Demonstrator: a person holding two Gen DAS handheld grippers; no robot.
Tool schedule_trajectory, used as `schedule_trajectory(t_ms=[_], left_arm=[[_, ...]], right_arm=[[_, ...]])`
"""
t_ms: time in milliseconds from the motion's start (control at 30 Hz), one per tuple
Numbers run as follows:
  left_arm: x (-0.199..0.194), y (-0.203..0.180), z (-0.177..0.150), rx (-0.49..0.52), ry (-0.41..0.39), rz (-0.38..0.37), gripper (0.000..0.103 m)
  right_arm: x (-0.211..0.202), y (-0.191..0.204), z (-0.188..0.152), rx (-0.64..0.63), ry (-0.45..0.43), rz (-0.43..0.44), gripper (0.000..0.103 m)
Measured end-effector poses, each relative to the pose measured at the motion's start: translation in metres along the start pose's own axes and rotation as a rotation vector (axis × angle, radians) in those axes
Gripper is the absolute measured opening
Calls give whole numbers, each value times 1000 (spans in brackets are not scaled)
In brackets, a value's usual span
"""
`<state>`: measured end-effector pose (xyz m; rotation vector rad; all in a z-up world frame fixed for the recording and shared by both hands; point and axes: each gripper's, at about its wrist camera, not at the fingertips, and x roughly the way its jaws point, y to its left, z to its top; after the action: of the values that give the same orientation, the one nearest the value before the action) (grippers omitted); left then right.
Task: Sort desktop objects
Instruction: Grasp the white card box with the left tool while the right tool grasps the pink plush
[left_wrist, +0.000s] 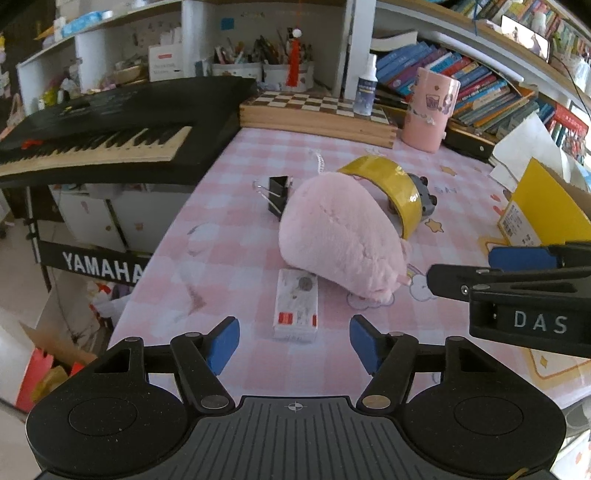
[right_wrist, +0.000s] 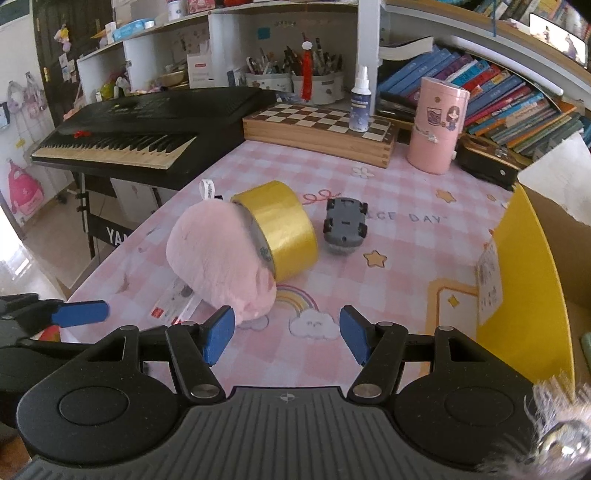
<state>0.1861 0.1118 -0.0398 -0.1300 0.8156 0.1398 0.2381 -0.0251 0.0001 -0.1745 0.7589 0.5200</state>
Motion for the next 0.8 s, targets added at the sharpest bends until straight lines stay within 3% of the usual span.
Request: schedule_trajectory(t_ms=[267,367,433,600,800], left_arm=[[36,-2,11,12,33,16,53],[45,-8,13,40,36,20,42],[45,-9,14,58,31,23,28],[41,-1,15,41,36,22,28],[21,21,18,-78,18,20,28]], right_arm=[[12,-6,11,-1,-1,30,61],[16,-8,15,7,0,33,61],[15,-9,17,6,-10,36,61],[16,-14,17,0,-7,70,61],[18,-10,21,-35,-11,122,62]])
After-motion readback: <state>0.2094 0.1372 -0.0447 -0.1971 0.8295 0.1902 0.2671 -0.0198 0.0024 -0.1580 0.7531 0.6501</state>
